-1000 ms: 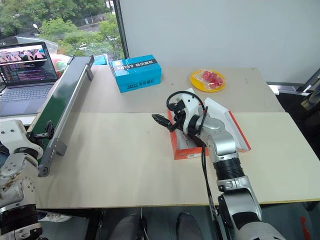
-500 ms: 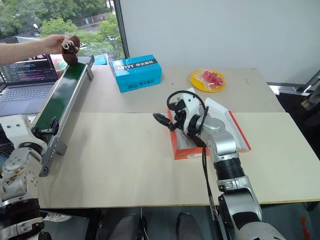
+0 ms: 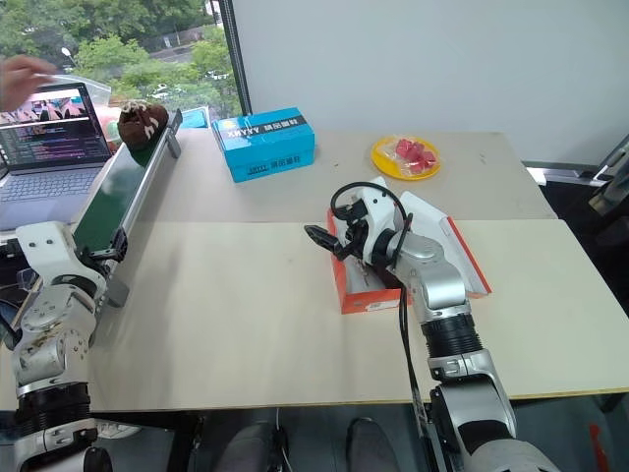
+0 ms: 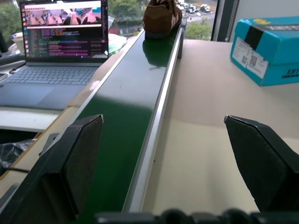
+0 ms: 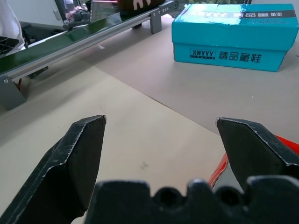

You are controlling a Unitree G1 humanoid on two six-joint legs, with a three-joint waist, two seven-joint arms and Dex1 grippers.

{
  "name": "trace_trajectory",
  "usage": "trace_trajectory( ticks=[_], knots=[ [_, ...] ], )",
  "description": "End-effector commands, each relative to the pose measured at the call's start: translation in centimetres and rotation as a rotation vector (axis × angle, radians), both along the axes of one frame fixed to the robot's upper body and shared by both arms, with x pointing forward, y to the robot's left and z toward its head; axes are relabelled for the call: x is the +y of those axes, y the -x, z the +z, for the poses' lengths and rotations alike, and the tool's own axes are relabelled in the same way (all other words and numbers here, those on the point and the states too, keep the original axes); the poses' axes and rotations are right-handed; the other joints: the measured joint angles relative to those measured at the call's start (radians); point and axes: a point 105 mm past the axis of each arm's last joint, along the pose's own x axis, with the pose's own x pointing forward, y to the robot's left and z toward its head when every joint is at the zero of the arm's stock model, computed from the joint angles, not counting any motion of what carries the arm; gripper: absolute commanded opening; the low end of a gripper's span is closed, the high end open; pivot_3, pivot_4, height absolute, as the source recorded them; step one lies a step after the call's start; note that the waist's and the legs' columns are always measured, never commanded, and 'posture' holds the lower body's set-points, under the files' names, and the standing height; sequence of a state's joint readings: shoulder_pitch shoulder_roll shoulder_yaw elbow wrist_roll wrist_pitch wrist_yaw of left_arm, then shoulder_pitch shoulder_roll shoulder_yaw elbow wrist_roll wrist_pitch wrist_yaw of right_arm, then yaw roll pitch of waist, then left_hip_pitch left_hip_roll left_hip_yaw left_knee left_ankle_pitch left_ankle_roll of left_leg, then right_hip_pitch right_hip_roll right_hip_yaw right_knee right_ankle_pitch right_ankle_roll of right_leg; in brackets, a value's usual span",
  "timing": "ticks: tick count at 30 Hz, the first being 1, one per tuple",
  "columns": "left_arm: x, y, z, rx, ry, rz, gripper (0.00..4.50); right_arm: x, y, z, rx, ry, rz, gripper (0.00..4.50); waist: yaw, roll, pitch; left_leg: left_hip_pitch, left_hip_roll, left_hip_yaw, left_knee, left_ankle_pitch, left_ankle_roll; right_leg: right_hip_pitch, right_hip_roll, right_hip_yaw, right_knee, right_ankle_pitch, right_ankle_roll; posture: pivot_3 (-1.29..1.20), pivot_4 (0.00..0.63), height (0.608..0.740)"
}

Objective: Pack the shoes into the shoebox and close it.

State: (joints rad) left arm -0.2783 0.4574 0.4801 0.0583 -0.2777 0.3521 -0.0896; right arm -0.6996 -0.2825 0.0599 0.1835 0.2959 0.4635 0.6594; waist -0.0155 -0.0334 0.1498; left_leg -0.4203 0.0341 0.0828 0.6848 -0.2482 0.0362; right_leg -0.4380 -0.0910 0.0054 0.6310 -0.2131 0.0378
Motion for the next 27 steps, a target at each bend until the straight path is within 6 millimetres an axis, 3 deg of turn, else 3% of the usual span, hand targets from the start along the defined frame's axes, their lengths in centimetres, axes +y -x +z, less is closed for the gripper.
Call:
trace_trajectory(
  ticks=[1,7,15,21,27],
  knots=[
    [1.4,0.7,0.6,-0.025,-0.013,0.048,4.46,0.5,0.5,1.8,-0.064,-0.026,0.018,4.5,0.0,0.0,0.0,0.0,0.0,0.0,0.0,0.0,0.0,0.0,0.0,0.0,0.0,0.0,0.0,0.0,0.15,0.74],
    [1.2,1.4,0.2,-0.017,-0.049,-0.025,4.46,0.7,1.0,1.0,-0.059,0.0,0.037,4.5,0.001,0.0,0.0,0.0,0.0,0.0,0.0,0.0,0.0,0.0,0.0,0.0,0.0,0.0,0.0,0.0,0.15,0.74],
    [3.9,3.0,1.9,-0.054,-0.101,-0.073,4.46,0.0,1.6,0.8,-0.042,-0.002,0.074,4.5,0.001,0.0,0.0,0.001,0.0,0.0,0.0,0.0,0.0,0.0,0.0,0.0,-0.001,0.0,0.0,0.0,0.15,0.74],
    [4.5,2.9,0.1,0.006,-0.061,-0.109,4.46,1.1,2.7,0.4,-0.053,0.017,0.146,4.5,0.001,0.0,0.0,0.001,0.0,0.001,-0.001,0.0,0.0,0.0,0.0,0.0,-0.001,0.0,0.0,0.0,0.15,0.74],
    [5.5,3.0,-0.5,0.035,-0.08,-0.111,4.46,0.9,3.0,0.2,-0.045,0.035,0.153,4.5,0.001,0.0,0.0,0.001,0.0,0.001,-0.001,0.0,0.0,0.0,0.0,-0.001,-0.001,0.0,0.0,0.0,0.15,0.74]
  ],
)
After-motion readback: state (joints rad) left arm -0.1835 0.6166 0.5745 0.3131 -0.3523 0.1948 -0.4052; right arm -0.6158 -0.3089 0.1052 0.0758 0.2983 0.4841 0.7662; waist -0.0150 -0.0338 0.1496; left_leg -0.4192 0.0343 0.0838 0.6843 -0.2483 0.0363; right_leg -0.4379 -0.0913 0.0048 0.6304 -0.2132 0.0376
